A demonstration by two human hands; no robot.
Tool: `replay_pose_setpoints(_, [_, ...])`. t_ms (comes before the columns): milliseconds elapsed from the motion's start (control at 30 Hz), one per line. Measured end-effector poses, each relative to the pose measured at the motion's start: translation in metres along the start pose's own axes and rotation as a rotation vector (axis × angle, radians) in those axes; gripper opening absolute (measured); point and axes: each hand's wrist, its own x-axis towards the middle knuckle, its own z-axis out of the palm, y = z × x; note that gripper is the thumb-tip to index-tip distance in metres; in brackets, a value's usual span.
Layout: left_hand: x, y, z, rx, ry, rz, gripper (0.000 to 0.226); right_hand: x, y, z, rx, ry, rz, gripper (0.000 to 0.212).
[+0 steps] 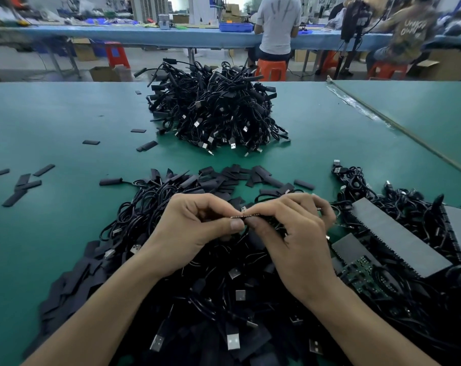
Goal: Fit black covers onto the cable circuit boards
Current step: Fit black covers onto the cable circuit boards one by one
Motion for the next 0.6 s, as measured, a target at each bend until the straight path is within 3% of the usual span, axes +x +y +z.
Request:
replay_pose_setpoints(233, [0.001,-0.003,0.003,0.067,0.034,-0.003,0.014,0.003,0.003,0.000,-0.064,-0.063,0.040,0.014])
replay_pose_setpoints(600, [0.002,-0.005,-0.006,-0.040,-0.070,-0.038,0.008,0.009,-0.007,-0.006,0.221,-0.217,0.141,0.004])
